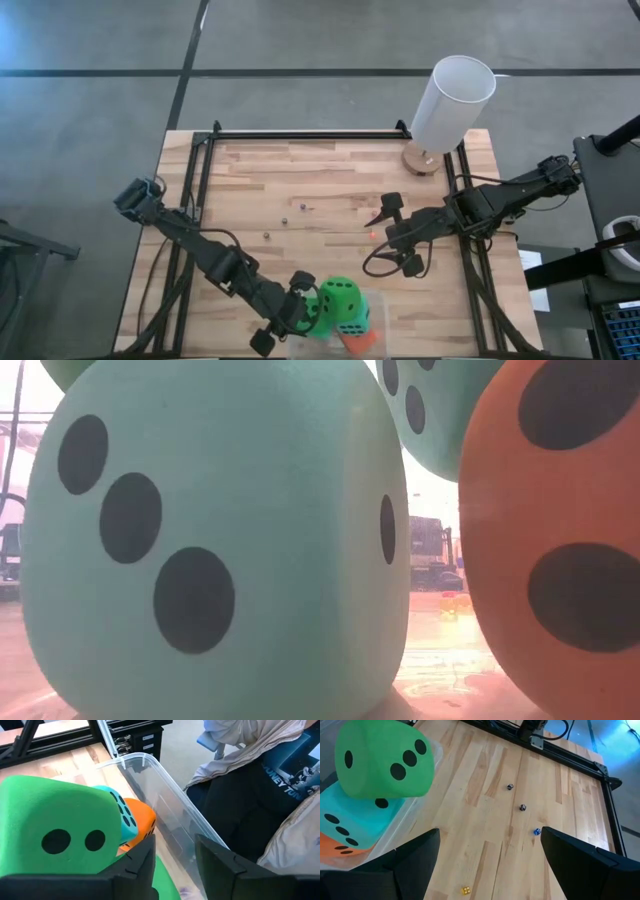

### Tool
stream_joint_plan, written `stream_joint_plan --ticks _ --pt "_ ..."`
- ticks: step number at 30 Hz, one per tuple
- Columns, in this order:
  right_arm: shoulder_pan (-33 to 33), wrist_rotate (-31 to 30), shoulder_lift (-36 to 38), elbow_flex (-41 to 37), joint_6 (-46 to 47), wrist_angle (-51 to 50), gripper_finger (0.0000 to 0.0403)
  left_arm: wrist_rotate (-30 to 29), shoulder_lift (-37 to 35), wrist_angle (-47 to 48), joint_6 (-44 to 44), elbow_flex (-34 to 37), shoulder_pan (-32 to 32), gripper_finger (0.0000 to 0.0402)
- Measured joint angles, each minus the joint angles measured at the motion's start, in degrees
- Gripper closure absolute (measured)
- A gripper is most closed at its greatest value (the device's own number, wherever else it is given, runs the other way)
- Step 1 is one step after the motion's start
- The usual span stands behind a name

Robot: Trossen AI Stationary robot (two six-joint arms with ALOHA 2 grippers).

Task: Pick & Place Dice
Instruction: Put the bottom small black dice into the transparent bin

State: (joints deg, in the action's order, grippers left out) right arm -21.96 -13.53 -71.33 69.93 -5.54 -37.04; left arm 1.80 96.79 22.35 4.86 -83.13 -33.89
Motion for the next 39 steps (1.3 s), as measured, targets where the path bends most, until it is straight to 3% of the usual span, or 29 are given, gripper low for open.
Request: stream_joint_plan --ticks 10,20,25,31,39 --pt "0.0 0.0 0.0 0.0 0.0 0.0 0.006 -0.1 -0.1 4.1 -0.4 0.0 1.4 0.0238" --pt "0.0 0.0 0.0 0.0 1.1 0.1 0.006 -2.8 -4.7 19.3 5.8 0.0 4.2 0.0238" --pt "0.0 0.0 0.0 0.0 1.1 0.0 0.006 -14.7 -7.8 29.6 14.2 0.0 4.4 0.0233" --pt "0.0 0.0 0.0 0.0 1.1 0.0 0.006 -26.3 -9.5 40.9 32.7 0.3 4.7 0.0232" --pt "0.0 0.0 0.0 0.0 0.9 0.0 0.006 -27.7 -10.0 45.3 51.6 7.2 8.0 0.0237"
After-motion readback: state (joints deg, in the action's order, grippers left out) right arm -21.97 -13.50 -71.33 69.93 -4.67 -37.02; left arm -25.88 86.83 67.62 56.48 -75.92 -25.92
